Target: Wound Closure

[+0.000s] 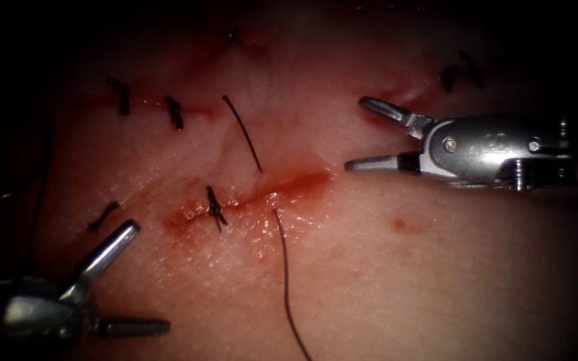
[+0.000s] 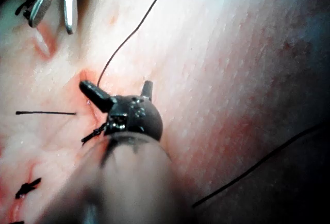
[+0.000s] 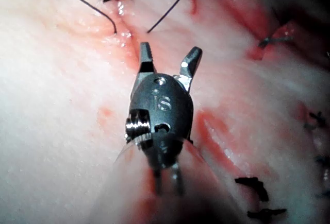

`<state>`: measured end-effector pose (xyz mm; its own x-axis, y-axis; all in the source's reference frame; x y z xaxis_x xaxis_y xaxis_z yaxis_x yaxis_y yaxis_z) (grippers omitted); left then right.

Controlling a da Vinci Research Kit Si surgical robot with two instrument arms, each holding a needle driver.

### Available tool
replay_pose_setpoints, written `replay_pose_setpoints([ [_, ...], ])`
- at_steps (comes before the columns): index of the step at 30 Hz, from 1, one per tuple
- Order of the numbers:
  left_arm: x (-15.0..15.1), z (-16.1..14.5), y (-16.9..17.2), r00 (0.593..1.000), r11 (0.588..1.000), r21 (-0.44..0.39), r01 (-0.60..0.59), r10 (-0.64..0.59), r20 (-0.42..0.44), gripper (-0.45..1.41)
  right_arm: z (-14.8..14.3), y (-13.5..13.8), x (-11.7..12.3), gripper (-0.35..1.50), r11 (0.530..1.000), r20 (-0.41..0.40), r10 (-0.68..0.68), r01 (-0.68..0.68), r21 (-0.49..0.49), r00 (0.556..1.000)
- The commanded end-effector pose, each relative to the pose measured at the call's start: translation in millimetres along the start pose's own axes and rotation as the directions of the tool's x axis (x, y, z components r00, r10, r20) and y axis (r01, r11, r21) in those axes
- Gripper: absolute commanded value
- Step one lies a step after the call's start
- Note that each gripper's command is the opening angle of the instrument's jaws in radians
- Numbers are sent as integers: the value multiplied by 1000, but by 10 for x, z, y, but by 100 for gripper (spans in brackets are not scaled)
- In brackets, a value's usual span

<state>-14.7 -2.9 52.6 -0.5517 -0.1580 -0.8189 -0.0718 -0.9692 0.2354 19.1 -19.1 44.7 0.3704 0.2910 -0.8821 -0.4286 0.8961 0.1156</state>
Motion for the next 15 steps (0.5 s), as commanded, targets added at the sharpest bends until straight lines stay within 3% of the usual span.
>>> replay_pose_setpoints([
  [1, -6, 27, 9, 999, 999, -9, -32, 31, -42, 76, 10, -2, 0, 146, 1000, -4, -1, 1, 1, 1000],
  [6, -12, 59, 25, 987, 995, -44, -86, 80, -138, 64, 9, -2, -1, 146, 1000, -2, -1, 1, 4, 1000],
  [10, 12, 67, 25, 978, 992, -21, -123, 118, -175, 66, 6, -1, -2, 145, 1000, -3, -2, 2, 8, 1000],
  [11, 25, 68, 27, 972, 989, 3, -145, 143, -185, 69, 5, -1, -3, 145, 1000, -7, -3, 3, 8, 1000],
  [12, 39, 70, 29, 965, 986, 22, -167, 168, -202, 86, 5, -1, -3, 143, 1000, -7, -4, 4, 8, 1000],
  [14, 45, 70, 29, 962, 985, 28, -173, 175, -210, 89, 5, -1, -4, 143, 1000, -8, 2, -2, 8, 1000],
  [15, 63, 72, 29, 955, 981, 43, -189, 194, -226, 103, 5, -1, -4, 143, 1000, -8, 1, -1, 8, 1000],
])
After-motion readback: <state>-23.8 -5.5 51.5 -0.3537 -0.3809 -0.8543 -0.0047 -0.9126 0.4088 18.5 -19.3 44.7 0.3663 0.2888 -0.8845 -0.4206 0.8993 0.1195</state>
